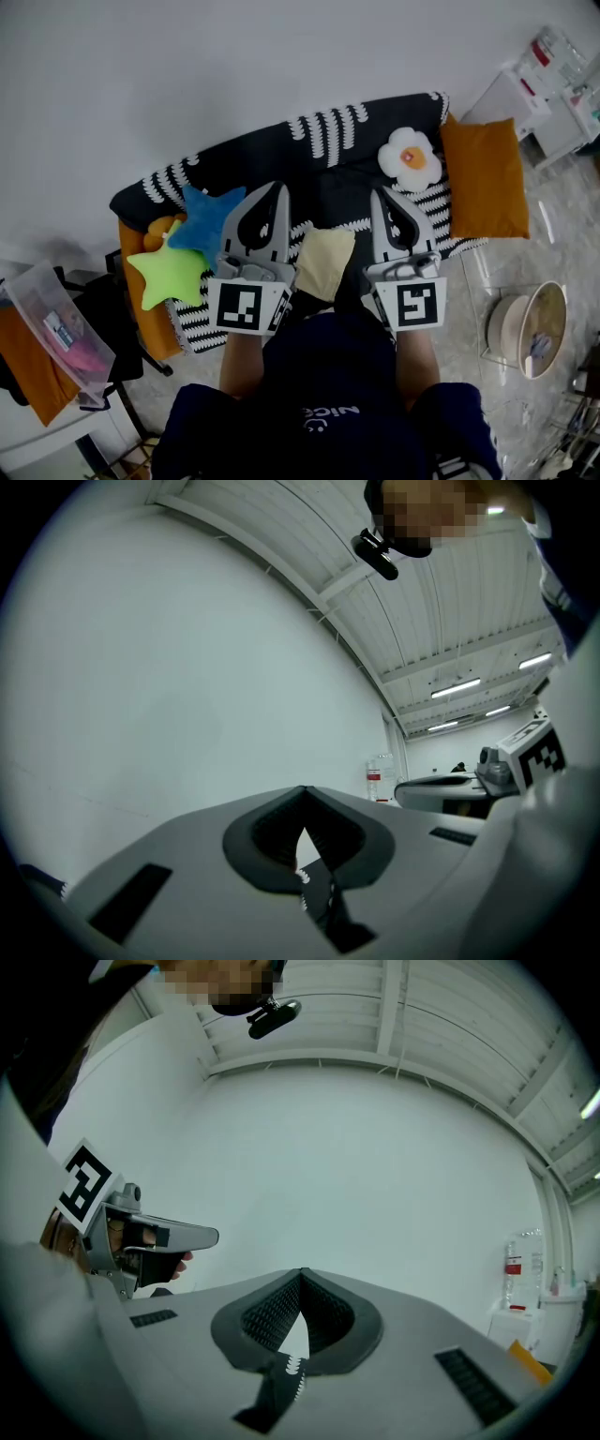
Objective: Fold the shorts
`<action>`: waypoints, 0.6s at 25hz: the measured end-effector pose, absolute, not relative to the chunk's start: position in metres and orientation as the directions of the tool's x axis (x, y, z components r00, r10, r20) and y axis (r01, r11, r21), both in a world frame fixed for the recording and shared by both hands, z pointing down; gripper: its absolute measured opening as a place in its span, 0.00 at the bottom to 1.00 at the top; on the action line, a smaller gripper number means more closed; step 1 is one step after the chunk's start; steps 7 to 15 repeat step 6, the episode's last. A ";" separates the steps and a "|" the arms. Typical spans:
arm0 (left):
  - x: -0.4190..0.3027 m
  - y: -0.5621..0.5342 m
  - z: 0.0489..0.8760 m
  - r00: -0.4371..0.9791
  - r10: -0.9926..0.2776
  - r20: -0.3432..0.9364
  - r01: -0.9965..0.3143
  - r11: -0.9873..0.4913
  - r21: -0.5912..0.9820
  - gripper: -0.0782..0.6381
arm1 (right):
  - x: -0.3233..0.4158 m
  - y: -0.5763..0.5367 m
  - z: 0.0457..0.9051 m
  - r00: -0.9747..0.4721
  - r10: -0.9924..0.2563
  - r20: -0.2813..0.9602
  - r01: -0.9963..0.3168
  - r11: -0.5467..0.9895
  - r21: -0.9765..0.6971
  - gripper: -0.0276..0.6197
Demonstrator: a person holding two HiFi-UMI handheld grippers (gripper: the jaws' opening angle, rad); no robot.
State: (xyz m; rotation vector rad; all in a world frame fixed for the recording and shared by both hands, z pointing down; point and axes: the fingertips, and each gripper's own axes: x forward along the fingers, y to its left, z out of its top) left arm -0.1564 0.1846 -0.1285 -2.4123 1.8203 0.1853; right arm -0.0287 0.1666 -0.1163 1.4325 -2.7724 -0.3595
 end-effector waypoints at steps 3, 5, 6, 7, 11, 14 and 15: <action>-0.156 0.173 -0.124 0.255 -0.955 -0.151 -0.967 -0.252 -0.037 0.11 | -0.028 0.150 -0.111 -0.591 -0.800 -0.104 -0.801 0.567 0.194 0.05; -0.158 0.165 -0.121 0.244 -0.959 -0.145 -0.970 -0.241 -0.038 0.11 | -0.029 0.140 -0.109 -0.600 -0.794 -0.100 -0.794 0.576 0.195 0.05; -0.158 0.161 -0.120 0.238 -0.960 -0.143 -0.971 -0.235 -0.038 0.11 | -0.029 0.135 -0.109 -0.604 -0.791 -0.099 -0.791 0.580 0.196 0.05; -0.158 0.161 -0.120 0.238 -0.960 -0.143 -0.971 -0.235 -0.038 0.11 | -0.029 0.135 -0.109 -0.604 -0.791 -0.099 -0.791 0.580 0.196 0.05; -0.158 0.161 -0.120 0.238 -0.960 -0.143 -0.971 -0.235 -0.038 0.11 | -0.029 0.135 -0.109 -0.604 -0.791 -0.099 -0.791 0.580 0.196 0.05; -0.158 0.161 -0.120 0.238 -0.960 -0.143 -0.971 -0.235 -0.038 0.11 | -0.029 0.135 -0.109 -0.604 -0.791 -0.099 -0.791 0.580 0.196 0.05; -0.158 0.161 -0.120 0.238 -0.960 -0.143 -0.971 -0.235 -0.038 0.11 | -0.029 0.135 -0.109 -0.604 -0.791 -0.099 -0.791 0.580 0.196 0.05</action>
